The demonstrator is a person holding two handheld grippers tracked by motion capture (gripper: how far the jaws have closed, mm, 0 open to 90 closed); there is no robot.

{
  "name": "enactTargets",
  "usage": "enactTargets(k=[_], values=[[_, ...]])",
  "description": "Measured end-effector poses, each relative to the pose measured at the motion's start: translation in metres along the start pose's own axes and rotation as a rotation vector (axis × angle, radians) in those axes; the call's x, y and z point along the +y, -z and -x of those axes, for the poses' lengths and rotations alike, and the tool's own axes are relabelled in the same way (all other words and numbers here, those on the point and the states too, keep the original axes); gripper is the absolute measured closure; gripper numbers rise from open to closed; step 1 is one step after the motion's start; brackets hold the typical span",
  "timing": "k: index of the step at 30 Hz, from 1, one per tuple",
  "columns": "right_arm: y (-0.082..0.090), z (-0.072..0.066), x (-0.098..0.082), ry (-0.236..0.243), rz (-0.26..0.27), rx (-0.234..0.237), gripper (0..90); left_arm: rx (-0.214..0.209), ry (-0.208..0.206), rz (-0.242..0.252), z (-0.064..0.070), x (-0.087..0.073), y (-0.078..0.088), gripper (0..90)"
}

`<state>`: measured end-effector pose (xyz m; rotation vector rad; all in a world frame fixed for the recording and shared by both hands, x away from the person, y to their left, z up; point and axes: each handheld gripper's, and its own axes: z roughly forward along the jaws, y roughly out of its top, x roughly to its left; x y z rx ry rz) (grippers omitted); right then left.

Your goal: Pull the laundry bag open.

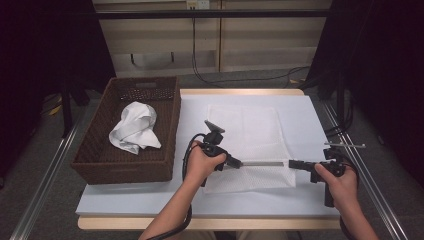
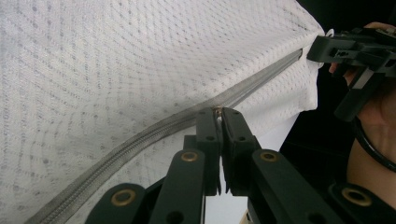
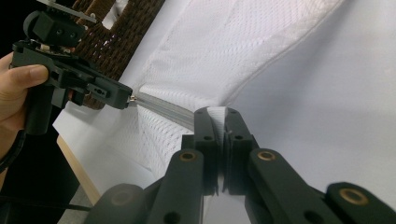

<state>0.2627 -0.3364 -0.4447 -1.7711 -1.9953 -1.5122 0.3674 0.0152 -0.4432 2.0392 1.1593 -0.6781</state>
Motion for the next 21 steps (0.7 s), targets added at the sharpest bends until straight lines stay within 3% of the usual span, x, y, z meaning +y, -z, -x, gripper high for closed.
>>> enactTargets(k=[6,21], values=[[0.005,0.003,-0.001,0.0,0.012,-0.004,87.1,-0.002,0.015,-0.007,0.0,0.001,0.001,86.8],[0.012,0.006,-0.004,-0.008,0.022,-0.015,87.0,0.016,-0.001,-0.014,-0.002,0.002,0.005,86.8]])
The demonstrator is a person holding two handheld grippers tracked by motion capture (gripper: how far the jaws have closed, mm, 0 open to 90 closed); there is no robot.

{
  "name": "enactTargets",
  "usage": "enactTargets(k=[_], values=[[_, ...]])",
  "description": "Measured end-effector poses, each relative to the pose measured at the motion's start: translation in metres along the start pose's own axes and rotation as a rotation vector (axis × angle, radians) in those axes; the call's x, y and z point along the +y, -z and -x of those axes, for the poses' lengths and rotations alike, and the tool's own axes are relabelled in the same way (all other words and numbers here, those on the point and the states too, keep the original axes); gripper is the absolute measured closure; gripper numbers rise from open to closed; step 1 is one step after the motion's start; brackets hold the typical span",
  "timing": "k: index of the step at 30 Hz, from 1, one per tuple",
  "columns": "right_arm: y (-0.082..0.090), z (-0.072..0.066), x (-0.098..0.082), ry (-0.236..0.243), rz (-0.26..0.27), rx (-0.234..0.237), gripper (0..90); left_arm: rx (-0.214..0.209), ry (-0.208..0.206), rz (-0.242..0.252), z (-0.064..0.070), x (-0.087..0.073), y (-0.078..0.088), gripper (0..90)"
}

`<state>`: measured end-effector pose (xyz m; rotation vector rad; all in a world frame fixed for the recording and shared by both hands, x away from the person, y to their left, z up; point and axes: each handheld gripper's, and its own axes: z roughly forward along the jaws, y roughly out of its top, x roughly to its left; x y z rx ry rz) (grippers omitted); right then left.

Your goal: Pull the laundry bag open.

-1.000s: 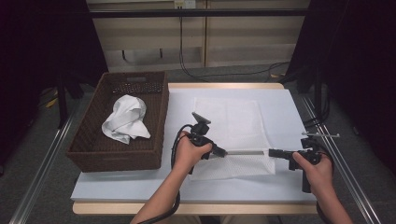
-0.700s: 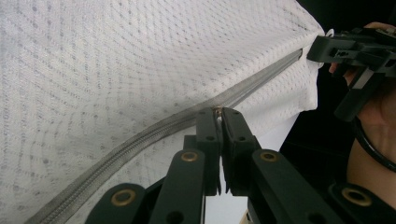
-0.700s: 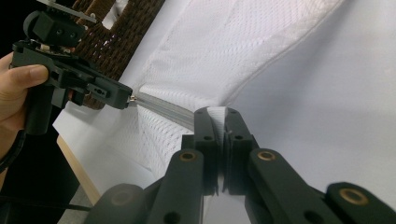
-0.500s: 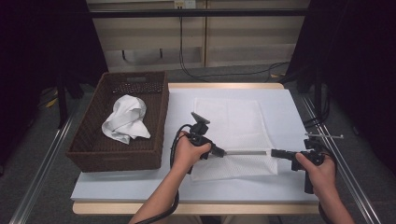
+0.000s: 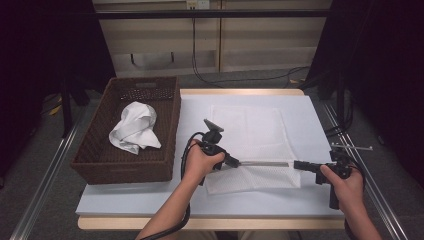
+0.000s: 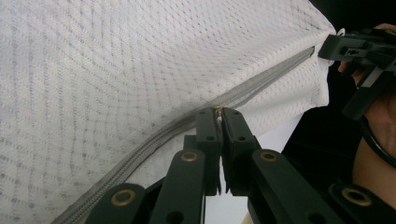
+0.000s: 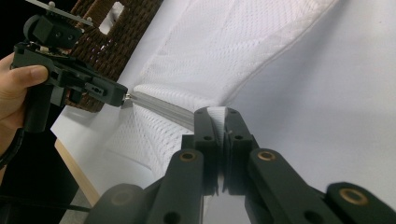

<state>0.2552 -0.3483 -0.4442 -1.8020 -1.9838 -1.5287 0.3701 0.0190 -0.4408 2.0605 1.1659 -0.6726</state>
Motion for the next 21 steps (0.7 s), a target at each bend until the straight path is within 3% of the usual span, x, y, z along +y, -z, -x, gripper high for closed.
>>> enactTargets(k=[21], values=[[-0.0004,0.0017,-0.0013,-0.005,-0.007,-0.005,87.0,0.005,0.026,-0.002,-0.006,-0.0029,0.0062,86.8]])
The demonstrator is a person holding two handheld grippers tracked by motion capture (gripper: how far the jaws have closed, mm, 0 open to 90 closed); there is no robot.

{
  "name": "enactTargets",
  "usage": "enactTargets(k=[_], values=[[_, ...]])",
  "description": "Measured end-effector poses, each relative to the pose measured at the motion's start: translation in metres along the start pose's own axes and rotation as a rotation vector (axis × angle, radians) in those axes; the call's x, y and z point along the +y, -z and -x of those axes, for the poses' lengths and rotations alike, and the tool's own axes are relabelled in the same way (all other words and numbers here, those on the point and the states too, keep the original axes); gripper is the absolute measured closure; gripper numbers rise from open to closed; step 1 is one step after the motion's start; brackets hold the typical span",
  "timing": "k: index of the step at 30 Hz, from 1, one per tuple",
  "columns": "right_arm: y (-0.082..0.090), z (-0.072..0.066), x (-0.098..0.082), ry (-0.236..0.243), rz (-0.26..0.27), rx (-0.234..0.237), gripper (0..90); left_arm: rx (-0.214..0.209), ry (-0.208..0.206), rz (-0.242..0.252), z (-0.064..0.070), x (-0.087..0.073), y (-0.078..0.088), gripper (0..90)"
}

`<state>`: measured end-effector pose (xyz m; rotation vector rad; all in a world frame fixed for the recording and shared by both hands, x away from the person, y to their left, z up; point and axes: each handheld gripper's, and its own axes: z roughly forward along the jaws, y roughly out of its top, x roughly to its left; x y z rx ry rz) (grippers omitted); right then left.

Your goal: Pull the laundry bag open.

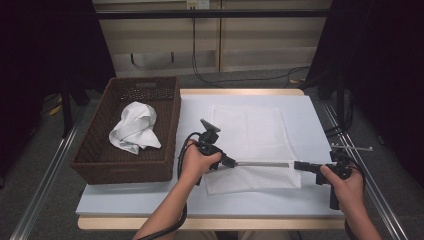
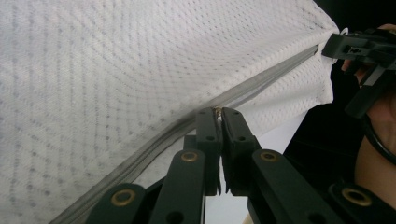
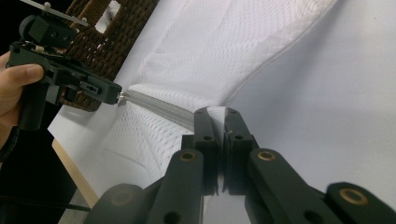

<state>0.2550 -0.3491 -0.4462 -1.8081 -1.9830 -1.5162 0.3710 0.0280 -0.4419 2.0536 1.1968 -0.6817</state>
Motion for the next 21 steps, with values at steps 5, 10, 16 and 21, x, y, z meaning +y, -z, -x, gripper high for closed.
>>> enactTargets(k=[5,10,16,21], values=[[-0.0011,0.0,-0.0003,0.002,0.0,-0.005,87.0,-0.002,-0.004,-0.009,-0.0018,-0.0008,0.0014,86.8],[-0.0014,0.0001,-0.0005,0.001,-0.006,-0.003,87.0,-0.004,0.013,-0.003,-0.0013,-0.0017,0.0015,86.8],[-0.001,0.0006,-0.0005,0.005,-0.002,-0.005,87.1,0.0,0.006,0.001,-0.0012,-0.0028,0.0044,86.8],[-0.0019,0.0004,-0.0006,0.001,-0.004,0.001,87.1,0.007,0.0,-0.002,-0.0007,-0.0026,0.0078,86.8]])
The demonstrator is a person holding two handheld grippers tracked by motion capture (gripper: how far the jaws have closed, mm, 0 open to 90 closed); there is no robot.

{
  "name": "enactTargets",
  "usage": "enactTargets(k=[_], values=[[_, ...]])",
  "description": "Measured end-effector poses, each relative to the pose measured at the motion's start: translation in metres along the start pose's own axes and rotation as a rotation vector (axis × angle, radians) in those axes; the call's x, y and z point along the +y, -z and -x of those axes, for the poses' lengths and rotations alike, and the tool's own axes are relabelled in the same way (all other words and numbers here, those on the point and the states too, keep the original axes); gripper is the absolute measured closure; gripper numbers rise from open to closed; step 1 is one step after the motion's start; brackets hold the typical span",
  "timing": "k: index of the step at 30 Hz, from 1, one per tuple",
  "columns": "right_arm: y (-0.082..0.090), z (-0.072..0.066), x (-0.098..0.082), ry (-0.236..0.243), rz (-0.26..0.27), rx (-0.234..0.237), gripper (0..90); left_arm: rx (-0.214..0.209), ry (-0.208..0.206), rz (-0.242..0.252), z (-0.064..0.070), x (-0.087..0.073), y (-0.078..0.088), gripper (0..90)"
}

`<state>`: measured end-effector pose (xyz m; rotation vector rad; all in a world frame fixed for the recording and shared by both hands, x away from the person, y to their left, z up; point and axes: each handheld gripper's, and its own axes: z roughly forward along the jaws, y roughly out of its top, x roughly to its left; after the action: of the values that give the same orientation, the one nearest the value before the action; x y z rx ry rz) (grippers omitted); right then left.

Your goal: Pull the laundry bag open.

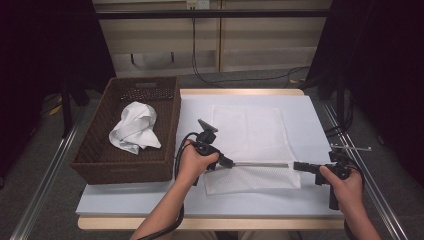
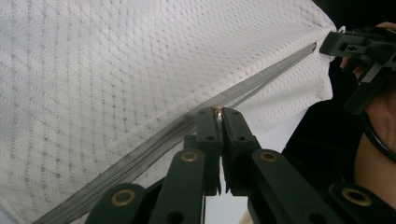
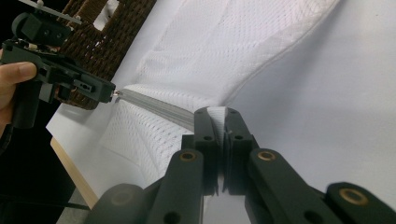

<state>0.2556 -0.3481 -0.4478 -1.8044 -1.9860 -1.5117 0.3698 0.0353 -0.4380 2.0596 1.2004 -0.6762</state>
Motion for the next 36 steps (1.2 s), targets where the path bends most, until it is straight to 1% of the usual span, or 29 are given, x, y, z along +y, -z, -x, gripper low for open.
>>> enactTargets(k=[1,2,3,4,5,6,7,8,9,12,13,14,15,18,19,21,22,24,25,26,27,28,29,30,31,32,33,34,36], values=[[0.0,0.0,0.0,-0.007,-0.002,0.006,87.0,0.004,0.0,-0.002,0.0,0.0,0.001,86.8],[0.0,0.0,0.0,-0.005,-0.003,0.006,87.0,0.028,-0.004,0.0,0.001,0.0,0.001,86.8],[0.0,0.0,0.0,-0.003,-0.005,0.001,87.0,0.003,0.002,-0.004,0.0,0.0,0.002,86.8],[0.0,0.001,0.0,-0.006,-0.002,0.006,87.0,0.009,-0.004,-0.005,0.0,0.0,0.002,86.8],[-0.001,0.001,0.0,-0.005,-0.002,0.005,87.0,0.026,-0.01,-0.002,0.0,-0.001,0.002,86.8],[-0.001,0.001,0.0,0.001,-0.003,0.0,87.0,0.019,-0.008,-0.011,-0.001,-0.001,0.003,86.8],[0.0,0.001,0.0,-0.008,-0.004,0.0,87.0,0.019,0.0,0.002,-0.001,-0.001,0.001,86.8],[0.0,0.002,0.0,-0.005,0.0,-0.002,87.0,0.013,0.004,0.0,-0.001,-0.001,0.001,86.8],[0.0,0.002,0.0,-0.004,0.0,-0.003,87.0,0.018,-0.001,-0.002,-0.002,-0.001,0.001,86.8],[0.0,0.001,0.0,-0.005,0.0,-0.001,87.0,0.013,0.001,0.0,-0.002,-0.001,0.002,86.8],[0.0,0.001,0.0,-0.001,-0.001,-0.003,87.0,0.031,-0.001,0.009,-0.001,-0.002,0.003,86.8],[0.0,0.002,0.0,-0.005,0.004,0.004,87.0,0.032,-0.012,-0.003,-0.003,-0.002,0.005,86.8],[0.001,0.002,0.0,-0.006,0.002,0.001,87.0,0.033,-0.005,0.002,-0.003,-0.002,0.005,86.8],[0.001,0.003,0.0,-0.008,0.004,-0.001,87.0,0.039,-0.009,0.004,-0.002,-0.002,0.006,86.8],[0.001,0.003,0.0,-0.007,0.004,-0.002,87.0,0.031,-0.004,0.005,-0.002,-0.002,0.007,86.8],[0.001,0.002,0.0,-0.004,0.005,0.002,87.0,0.035,0.001,0.01,-0.001,-0.002,0.007,86.8],[0.001,0.002,0.0,-0.004,0.004,0.002,87.0,0.029,0.001,0.006,-0.001,-0.002,0.008,86.8],[0.001,0.002,0.0,-0.006,0.006,0.005,87.0,0.029,0.001,0.003,-0.001,-0.002,0.008,86.8],[0.001,0.002,0.0,-0.005,0.005,0.005,87.0,0.032,-0.004,-0.002,-0.002,-0.001,0.009,86.8],[0.001,0.002,0.0,-0.005,0.005,0.006,87.0,0.042,-0.004,0.006,-0.001,-0.001,0.008,86.8],[0.001,0.002,0.0,-0.006,0.005,0.006,87.0,0.042,-0.01,-0.004,-0.002,-0.001,0.01,86.8],[0.001,0.001,0.0,-0.003,0.004,-0.001,87.0,0.051,0.002,0.004,-0.001,-0.001,0.009,86.8],[0.002,0.002,0.0,-0.003,0.008,-0.006,87.0,0.046,-0.001,-0.003,-0.003,-0.001,0.011,86.8],[0.002,0.002,0.0,-0.007,0.01,-0.001,87.0,0.054,-0.001,-0.002,-0.003,-0.002,0.012,86.8],[0.003,0.004,0.0,-0.007,0.011,-0.007,87.0,0.036,0.0,0.0,-0.005,-0.002,0.012,86.8],[0.003,0.004,0.0,-0.013,0.013,-0.003,87.0,0.028,0.004,0.003,-0.005,-0.002,0.012,86.8],[0.003,0.005,0.0,-0.008,0.013,-0.004,87.0,0.034,0.004,0.006,-0.004,-0.002,0.012,86.8],[0.003,0.004,0.0,-0.007,0.012,-0.005,87.0,0.055,0.004,0.012,-0.003,-0.003,0.011,86.8],[0.003,0.003,0.0,-0.006,0.011,-0.007,87.0,0.049,-0.004,0.001,-0.004,-0.002,0.012,86.8]])
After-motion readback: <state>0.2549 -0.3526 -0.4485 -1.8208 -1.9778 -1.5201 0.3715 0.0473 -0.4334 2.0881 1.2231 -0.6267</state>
